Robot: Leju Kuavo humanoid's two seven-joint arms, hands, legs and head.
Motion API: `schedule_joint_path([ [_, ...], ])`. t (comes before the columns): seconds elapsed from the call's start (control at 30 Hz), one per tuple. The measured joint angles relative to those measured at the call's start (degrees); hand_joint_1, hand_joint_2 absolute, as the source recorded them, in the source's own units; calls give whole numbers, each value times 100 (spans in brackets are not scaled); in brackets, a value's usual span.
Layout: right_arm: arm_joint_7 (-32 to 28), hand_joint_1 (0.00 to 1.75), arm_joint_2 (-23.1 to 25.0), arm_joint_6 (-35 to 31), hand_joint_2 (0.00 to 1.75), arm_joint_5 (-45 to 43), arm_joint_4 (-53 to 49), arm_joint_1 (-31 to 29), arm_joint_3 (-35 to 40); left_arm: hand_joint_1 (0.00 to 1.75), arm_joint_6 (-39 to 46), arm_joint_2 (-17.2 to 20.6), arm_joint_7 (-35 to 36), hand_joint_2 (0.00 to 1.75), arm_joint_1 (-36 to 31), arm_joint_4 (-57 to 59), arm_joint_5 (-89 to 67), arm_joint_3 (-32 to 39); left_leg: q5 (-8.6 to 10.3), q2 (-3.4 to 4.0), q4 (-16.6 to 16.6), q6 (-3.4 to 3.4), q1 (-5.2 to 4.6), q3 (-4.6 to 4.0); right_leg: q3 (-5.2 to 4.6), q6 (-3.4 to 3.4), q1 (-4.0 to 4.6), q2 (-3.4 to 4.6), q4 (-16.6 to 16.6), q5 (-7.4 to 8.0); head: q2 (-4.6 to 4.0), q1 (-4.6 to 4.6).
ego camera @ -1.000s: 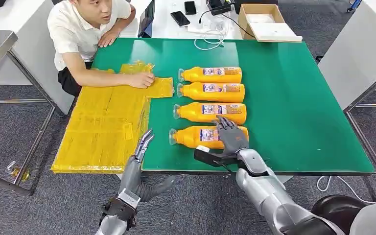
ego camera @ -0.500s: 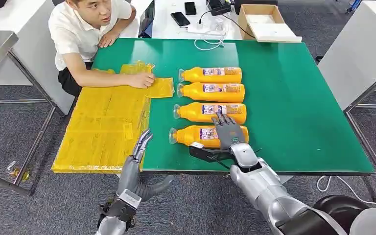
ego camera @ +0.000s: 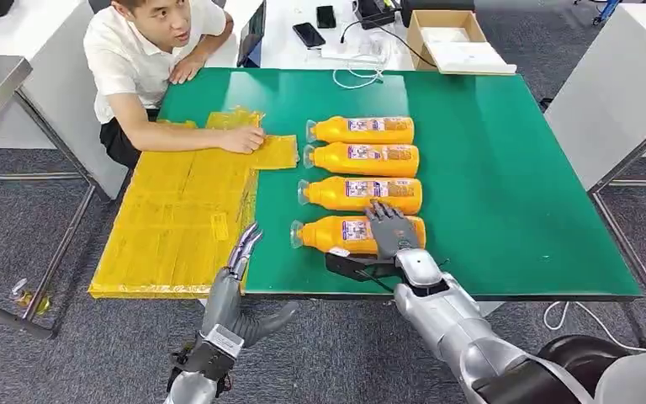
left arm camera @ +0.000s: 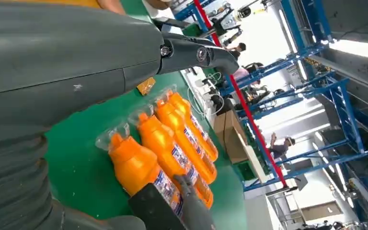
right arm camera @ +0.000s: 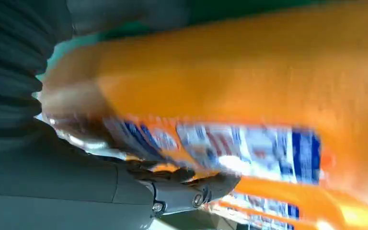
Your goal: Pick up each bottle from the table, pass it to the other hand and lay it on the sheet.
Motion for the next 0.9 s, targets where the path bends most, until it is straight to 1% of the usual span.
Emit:
schedule_joint_path([
  [0.17,-72,175,-4,-55,175,-59,9,33,-68,0,50,0,-2,175,6,-2,0,4,0,-2,0,0,0,4,4,0,0,0,0,0,0,-4],
  [0.23,-75,171,-4,-57,175,-70,9,33,-74,0,50,0,-2,175,6,-2,2,7,0,-2,0,0,0,4,3,0,0,0,0,0,0,-2],
  [0.27,-75,175,-4,-57,175,-79,9,31,-81,0,50,0,-2,175,7,-2,2,7,0,-2,0,0,0,4,4,0,0,0,0,0,0,-2],
  [0.4,-88,175,-4,-55,175,-131,11,40,-136,0,57,0,-2,175,12,-2,0,13,0,-3,0,0,0,5,3,0,0,0,-1,-1,0,-2],
  [0.53,-105,175,-26,118,175,-415,39,136,-295,0,59,0,-9,175,26,0,11,39,-4,-1,0,-1,0,13,5,-1,0,1,-3,-3,0,-2],
  [0.6,-133,175,-72,144,175,-509,70,160,-393,0,59,-2,-35,175,24,7,24,46,-6,-2,0,0,0,21,9,-1,1,0,-8,-4,0,-2],
  [0.7,-142,175,-116,153,175,-564,101,169,-510,0,68,-2,-68,175,21,11,53,63,-14,-5,-1,8,1,47,-13,6,1,-1,-16,-15,0,-2],
  [0.8,-159,175,-168,201,175,-632,114,172,-606,0,76,-2,-85,175,11,11,63,87,-23,-10,-2,12,0,74,14,9,0,-2,-21,-27,0,-4],
  [0.83,-274,175,-186,229,175,-735,114,182,-649,0,74,-2,-92,175,9,13,88,90,-23,-10,-2,12,1,76,21,9,1,-2,-26,-27,0,0],
  [0.9,-725,175,-234,370,175,-1183,114,200,-856,0,5,-2,-129,175,4,22,259,101,-26,-10,-2,17,1,92,40,9,1,-1,-37,-26,0,0],
])
